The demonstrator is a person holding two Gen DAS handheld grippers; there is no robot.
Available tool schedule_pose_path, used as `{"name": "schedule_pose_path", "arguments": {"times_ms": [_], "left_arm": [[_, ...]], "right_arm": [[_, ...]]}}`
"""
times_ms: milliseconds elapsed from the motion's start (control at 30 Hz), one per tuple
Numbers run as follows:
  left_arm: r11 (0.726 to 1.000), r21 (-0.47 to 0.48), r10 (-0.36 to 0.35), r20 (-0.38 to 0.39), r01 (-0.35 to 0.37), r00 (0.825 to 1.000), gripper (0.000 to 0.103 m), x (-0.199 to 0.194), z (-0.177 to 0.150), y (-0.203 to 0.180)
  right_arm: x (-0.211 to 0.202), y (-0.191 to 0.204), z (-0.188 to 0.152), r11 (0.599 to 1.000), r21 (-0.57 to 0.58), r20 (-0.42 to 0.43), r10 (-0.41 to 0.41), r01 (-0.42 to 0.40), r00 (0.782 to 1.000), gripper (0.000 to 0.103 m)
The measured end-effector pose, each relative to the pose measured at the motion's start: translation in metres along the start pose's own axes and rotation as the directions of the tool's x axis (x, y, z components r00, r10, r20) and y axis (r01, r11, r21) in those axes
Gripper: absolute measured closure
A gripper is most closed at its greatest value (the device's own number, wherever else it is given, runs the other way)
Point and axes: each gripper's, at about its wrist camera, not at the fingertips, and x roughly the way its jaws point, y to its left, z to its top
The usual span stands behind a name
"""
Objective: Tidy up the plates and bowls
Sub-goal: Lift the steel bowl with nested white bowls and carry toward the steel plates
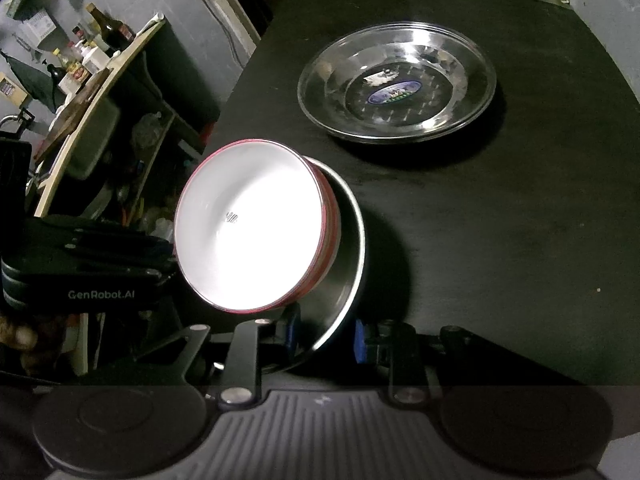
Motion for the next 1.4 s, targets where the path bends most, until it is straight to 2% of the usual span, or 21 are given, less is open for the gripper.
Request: {"name": "schedule_pose_path", "arguments": {"times_ms": [267, 633, 1067, 1400], "left_arm": [[0.999, 0.028, -0.018, -0.004, 0.018, 1.0, 0.084, -0.008, -0.001, 0.015], [0.992, 0.126, -0.029, -0.011, 0.03, 1.0, 0.085, -0.014, 0.003, 0.02], [0.986, 0.159, -0.059, 0.0, 0.058, 0.998, 0.085, -0.002, 0.026, -0.005], [0.992, 0.111, -0.06, 0.025, 0.057, 0.998, 0.086, 0.012, 0.041, -0.02]], "right_arm": [[0.001, 0.017, -0.005, 1.0, 0.024, 0.018, -0.015, 0.014, 1.0, 0.073], [0.003, 0.029, -0.015, 0.995, 0.093, 0.076, -0.034, 0.027, 0.997, 0.073], [-0.015, -0.001, -0.008, 0.991, 0.127, 0.11, -0.052, 0.037, 0.993, 0.073], [-0.021, -0.026, 0.005, 0.995, 0.099, 0.115, -0.033, 0.022, 0.993, 0.073]]}}
